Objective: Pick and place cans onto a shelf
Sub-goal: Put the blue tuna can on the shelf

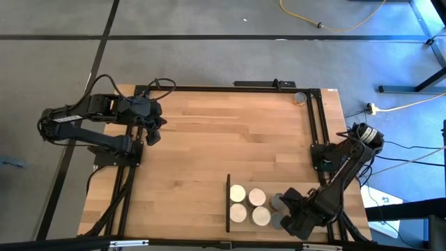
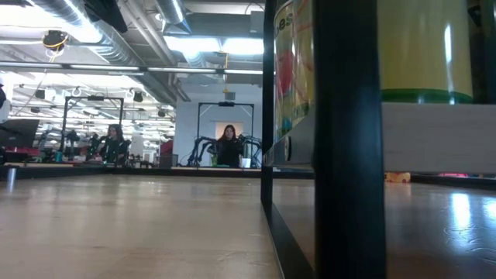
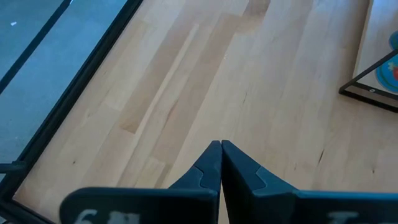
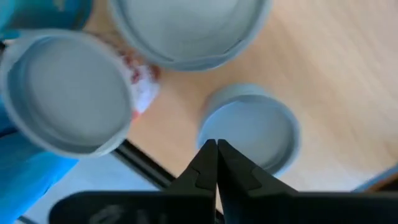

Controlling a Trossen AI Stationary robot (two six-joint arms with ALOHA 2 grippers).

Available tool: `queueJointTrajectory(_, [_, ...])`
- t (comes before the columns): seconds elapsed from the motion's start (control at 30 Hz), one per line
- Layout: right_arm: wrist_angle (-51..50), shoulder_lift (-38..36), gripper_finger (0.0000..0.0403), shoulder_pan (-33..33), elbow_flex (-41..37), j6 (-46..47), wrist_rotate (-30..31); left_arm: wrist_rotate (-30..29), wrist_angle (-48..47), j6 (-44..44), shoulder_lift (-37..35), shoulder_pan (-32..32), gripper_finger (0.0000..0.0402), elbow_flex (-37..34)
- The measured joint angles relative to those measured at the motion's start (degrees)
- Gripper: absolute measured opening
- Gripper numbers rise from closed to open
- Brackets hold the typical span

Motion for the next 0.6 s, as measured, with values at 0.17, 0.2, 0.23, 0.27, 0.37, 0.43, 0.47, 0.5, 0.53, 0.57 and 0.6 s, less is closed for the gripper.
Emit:
queueJointTrajectory(0.17, [-6.3, 0.0, 0.0004, -1.0, 2.0, 0.0, 0.0, 0.0, 0.0, 0.0, 0.0, 0.0, 0.0000, 0.0])
queueJointTrajectory(0.2, [-8.3, -0.1, 0.0004, -1.1, 2.9, 0.0, 0.5, 0.0, 0.0, 0.0, 0.0, 0.0, 0.0000, 0.0])
queueJointTrajectory(0.23, [-10.6, -0.1, 0.0004, -1.1, 3.8, 0.1, 1.0, 0.0, 0.0, 0.0, 0.0, 0.0, 0.0000, 0.0])
queueJointTrajectory(0.27, [-12.8, -0.1, 0.0003, -1.1, 4.6, 0.2, 1.7, 0.0, 0.0, 0.0, 0.0, 0.0, 0.0000, 0.0])
queueJointTrajectory(0.37, [-16.4, -0.2, 0.0003, -1.3, 5.4, 0.5, 1.4, 0.0, 0.0, 0.0, 0.0, 0.0, 0.0000, 0.0])
queueJointTrajectory(0.43, [-16.8, -0.2, 0.0002, -1.5, 4.8, 0.8, 0.3, 0.0, 0.0, 0.0, 0.0, 0.0, 0.0000, 0.0])
queueJointTrajectory(0.47, [-16.6, -0.2, 0.0002, -1.6, 4.3, 0.8, 0.3, 0.0, 0.0, 0.0, 0.0, 0.0, 0.0000, 0.0])
queueJointTrajectory(0.5, [-16.2, -0.2, 0.0002, -1.7, 3.7, 0.8, 0.7, 0.0, 0.0, 0.0, 0.0, 0.0, 0.0000, 0.0])
queueJointTrajectory(0.53, [-16.0, -0.2, 0.0002, -1.8, 3.3, 0.7, 0.8, 0.0, 0.0, 0.0, 0.0, 0.0, 0.0000, 0.0])
queueJointTrajectory(0.57, [-16.0, -0.2, 0.0002, -2.0, 3.0, 0.4, 0.8, 0.0, 0.0, 0.0, 0.0, 0.0, 0.0000, 0.0])
queueJointTrajectory(0.6, [-16.1, -0.2, 0.0002, -2.2, 2.7, 0.3, 0.8, 0.0, 0.0, 0.0, 0.0, 0.0, 0.0000, 0.0])
